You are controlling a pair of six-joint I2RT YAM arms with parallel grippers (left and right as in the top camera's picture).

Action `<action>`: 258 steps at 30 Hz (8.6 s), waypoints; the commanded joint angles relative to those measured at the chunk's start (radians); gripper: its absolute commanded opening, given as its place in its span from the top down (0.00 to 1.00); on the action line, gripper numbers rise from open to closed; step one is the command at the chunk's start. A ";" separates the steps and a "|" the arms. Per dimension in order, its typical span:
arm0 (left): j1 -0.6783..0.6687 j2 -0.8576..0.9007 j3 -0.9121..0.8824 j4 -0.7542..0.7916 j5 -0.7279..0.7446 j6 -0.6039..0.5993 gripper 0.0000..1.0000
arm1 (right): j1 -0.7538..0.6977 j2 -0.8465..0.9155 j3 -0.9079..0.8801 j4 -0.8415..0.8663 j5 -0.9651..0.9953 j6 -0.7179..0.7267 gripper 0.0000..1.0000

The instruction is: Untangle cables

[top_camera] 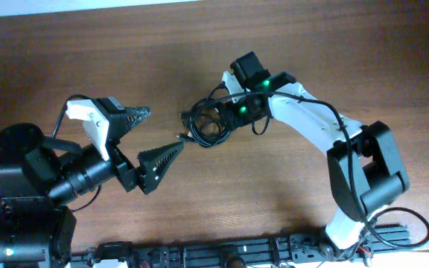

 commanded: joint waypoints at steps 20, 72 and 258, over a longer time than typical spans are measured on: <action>0.003 -0.006 0.014 0.000 0.041 -0.010 0.01 | 0.048 0.134 0.025 0.032 0.030 0.004 0.92; 0.003 0.032 0.014 -0.029 -0.176 -0.154 0.01 | -0.008 -0.106 1.381 -0.781 -0.257 0.093 0.96; -0.352 -0.063 -0.332 0.396 -0.750 -0.089 1.00 | 0.050 -0.714 0.047 -0.640 0.151 0.075 0.01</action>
